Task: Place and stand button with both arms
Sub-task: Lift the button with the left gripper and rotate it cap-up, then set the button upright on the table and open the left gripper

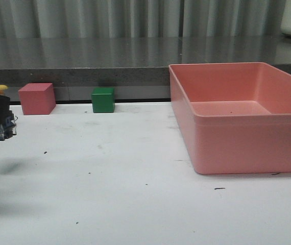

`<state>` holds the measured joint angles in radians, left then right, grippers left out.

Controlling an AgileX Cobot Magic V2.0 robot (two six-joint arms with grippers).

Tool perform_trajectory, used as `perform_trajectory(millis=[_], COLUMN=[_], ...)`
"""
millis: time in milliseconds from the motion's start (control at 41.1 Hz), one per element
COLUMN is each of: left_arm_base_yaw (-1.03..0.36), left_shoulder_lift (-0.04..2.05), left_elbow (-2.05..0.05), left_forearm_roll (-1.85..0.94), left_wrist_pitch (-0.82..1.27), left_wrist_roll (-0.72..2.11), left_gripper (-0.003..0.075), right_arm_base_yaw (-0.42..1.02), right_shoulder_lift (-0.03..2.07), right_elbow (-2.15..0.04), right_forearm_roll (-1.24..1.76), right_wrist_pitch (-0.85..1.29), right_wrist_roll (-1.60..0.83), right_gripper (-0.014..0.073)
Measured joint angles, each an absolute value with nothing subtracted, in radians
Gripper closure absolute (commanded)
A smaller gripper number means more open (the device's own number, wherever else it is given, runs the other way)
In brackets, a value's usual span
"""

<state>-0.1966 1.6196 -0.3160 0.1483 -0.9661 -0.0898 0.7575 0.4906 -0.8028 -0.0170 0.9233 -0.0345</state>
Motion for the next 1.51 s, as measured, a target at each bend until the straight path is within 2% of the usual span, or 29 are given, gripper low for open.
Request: perform_trajectory(millis=[292,779,876,1047,1120,1339,1509], left_arm_base_yaw=[-0.197,-0.197,-0.197,-0.197,-0.197,-0.197,-0.197], left_shoulder_lift=[1.761,1.861,1.861,1.861,1.861,1.854,1.757], left_elbow=[-0.316,-0.318,-0.318,-0.318,-0.312,-0.269,-0.214], left_forearm_roll=[0.158,0.169,0.169,0.171,0.171,0.171,0.172], left_wrist_pitch=[-1.118,-1.136,-1.136,-1.137,-1.137,-1.138,-1.138], left_wrist_roll=[-0.090,-0.088,-0.088,-0.088,-0.088,-0.088,-0.088], left_gripper=[0.0499,0.0496,0.0456,0.0314,0.0287,0.0286,0.0288], right_arm_base_yaw=[0.758,0.758,0.758,0.758,0.758,0.758,0.758], right_shoulder_lift=[0.491,0.491,0.491,0.491,0.491,0.491,0.491], right_elbow=[-0.803,-0.803,-0.803,-0.803,-0.803,-0.803,-0.803], right_forearm_roll=[-0.017,-0.017,-0.017,-0.017,-0.017,-0.017,-0.017], right_wrist_pitch=[0.923,0.923,0.923,0.923,0.923,0.923,0.923], right_wrist_roll=[-0.034,-0.035,-0.035,-0.035,-0.035,-0.035,-0.037], right_gripper=[0.0153,0.0153,0.0153,0.0153,0.0153,0.0153,0.0153])
